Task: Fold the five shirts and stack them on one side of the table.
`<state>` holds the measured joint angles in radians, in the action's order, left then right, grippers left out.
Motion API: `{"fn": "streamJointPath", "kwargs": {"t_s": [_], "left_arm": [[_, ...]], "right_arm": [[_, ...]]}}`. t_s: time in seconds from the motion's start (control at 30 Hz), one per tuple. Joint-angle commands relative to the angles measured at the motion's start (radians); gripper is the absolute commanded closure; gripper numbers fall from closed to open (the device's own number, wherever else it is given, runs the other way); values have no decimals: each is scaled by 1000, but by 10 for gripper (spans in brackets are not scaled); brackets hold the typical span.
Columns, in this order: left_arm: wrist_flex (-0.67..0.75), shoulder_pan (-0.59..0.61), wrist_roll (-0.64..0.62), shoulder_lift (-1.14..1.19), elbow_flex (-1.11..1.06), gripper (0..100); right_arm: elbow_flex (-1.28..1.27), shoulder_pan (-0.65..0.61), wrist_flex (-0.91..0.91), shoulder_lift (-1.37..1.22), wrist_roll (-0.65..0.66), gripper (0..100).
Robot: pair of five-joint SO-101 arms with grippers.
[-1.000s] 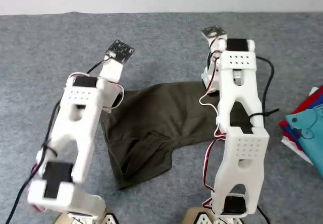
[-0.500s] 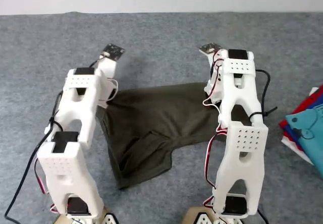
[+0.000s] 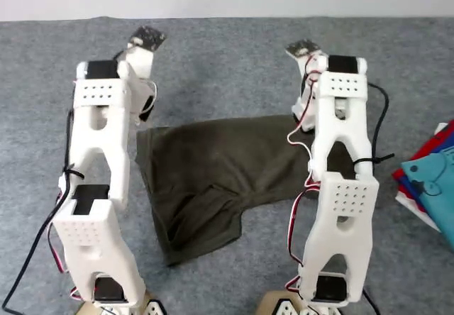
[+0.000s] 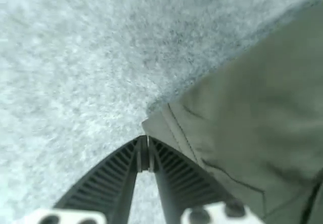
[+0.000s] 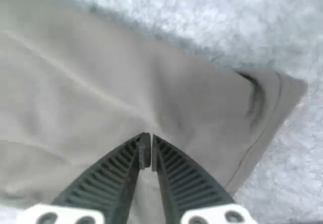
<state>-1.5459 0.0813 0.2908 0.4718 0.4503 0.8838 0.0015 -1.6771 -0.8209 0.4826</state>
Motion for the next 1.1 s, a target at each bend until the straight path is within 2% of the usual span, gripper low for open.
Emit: {"fn": "streamJointPath", "kwargs": {"t_s": [0.0,0.17,0.3,0.57,0.67,0.8,0.93,1.07], "left_arm": [[-97,0,-6,-9,143,992],[-187,52,-21,-9,222,992],[-206,183,-81,-9,217,992],[-206,497,-83,-9,188,992],[-206,597,-60,-9,173,992],[-201,678,-40,-9,133,992],[-196,703,-40,-9,105,992],[-192,707,-40,-9,99,992]], "right_arm": [[87,-56,-76,117,8,988],[103,-117,-119,186,8,988],[75,-163,-122,249,6,988],[-408,-308,-119,513,8,988],[-568,-400,-116,591,8,988],[-655,-552,-114,607,0,982],[-687,-673,-114,607,0,888],[-687,-740,-111,607,-12,798]]}}
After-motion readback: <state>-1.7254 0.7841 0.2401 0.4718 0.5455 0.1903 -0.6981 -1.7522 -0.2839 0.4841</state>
